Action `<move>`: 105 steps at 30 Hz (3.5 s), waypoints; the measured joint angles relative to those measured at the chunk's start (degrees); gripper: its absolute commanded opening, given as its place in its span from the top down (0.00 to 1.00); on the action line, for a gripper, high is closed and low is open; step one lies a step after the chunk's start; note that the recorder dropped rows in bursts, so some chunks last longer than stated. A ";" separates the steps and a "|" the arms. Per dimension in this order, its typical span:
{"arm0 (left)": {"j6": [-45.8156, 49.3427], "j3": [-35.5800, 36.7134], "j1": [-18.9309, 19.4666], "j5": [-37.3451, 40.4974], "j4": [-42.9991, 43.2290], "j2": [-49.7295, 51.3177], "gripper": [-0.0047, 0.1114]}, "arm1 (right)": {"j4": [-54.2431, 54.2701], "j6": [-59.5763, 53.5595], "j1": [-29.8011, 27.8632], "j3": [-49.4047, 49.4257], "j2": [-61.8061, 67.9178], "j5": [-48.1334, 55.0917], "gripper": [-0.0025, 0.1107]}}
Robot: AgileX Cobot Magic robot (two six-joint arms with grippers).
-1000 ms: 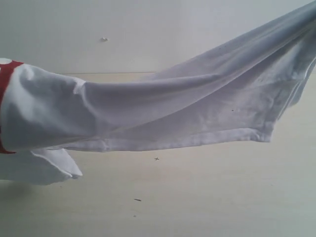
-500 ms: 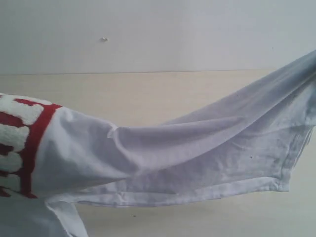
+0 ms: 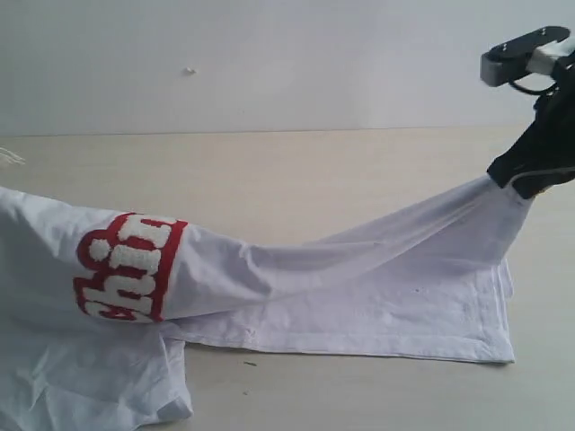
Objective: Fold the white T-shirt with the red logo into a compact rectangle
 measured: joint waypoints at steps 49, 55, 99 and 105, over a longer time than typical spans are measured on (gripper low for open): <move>-16.70 0.12 8.95 -57.82 9.64 31.42 0.41 | 14.58 0.17 -2.30 -35.07 46.16 -7.77 0.98; -31.98 -1.18 9.07 -57.34 9.14 31.50 0.24 | 12.89 1.99 -2.19 -35.76 47.00 -8.29 0.98; -13.94 -15.61 10.25 -19.37 -33.08 28.78 0.39 | 11.81 2.45 -1.96 -36.19 47.11 -6.95 0.98; -12.69 -16.64 10.48 -22.08 -33.13 27.17 0.21 | 11.28 2.45 -1.98 -36.19 47.13 -6.86 0.98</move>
